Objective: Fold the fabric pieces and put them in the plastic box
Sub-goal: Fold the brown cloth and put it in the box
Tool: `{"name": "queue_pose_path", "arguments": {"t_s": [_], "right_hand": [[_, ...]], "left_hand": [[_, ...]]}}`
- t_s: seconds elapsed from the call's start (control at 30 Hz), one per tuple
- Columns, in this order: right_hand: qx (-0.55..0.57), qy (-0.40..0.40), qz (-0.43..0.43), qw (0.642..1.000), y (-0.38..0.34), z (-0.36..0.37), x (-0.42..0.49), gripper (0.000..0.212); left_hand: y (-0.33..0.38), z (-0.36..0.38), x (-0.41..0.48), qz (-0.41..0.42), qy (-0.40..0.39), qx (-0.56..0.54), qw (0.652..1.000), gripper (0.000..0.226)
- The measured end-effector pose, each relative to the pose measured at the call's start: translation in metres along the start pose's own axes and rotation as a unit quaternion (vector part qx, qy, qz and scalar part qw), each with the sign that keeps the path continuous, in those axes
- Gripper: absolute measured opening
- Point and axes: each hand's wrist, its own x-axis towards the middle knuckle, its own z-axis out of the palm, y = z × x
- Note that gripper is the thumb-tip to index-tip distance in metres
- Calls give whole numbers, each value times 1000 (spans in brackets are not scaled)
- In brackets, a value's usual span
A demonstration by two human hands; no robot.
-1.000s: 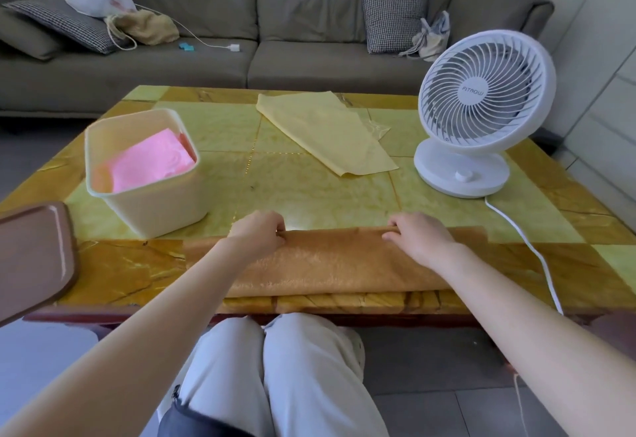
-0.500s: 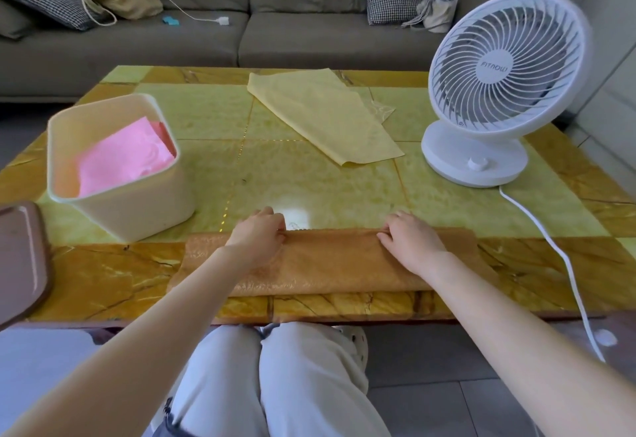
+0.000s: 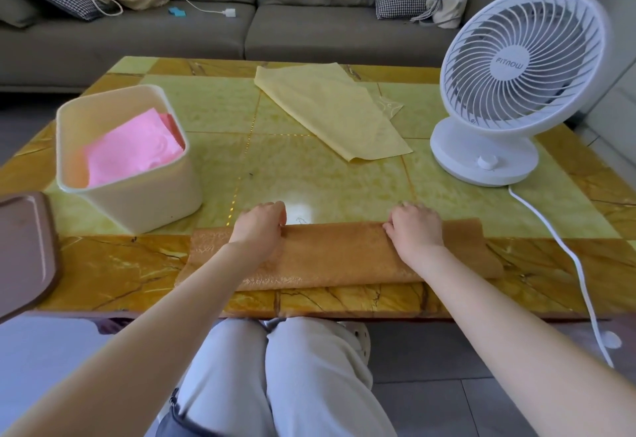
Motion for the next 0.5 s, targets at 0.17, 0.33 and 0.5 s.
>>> {"name": "queue_pose_path", "arguments": {"t_s": [0.17, 0.33, 0.5], "right_hand": [[142, 26, -60, 988, -25, -10, -17, 26], [244, -31, -141, 959, -73, -8, -48, 36], [199, -140, -141, 960, -105, 2, -54, 58]], "left_hand": [[-1, 7, -5, 5, 25, 53, 998, 26], [-3, 13, -27, -12, -1, 6, 1000, 36], [-24, 13, -56, -12, 3, -4, 1000, 40]]}}
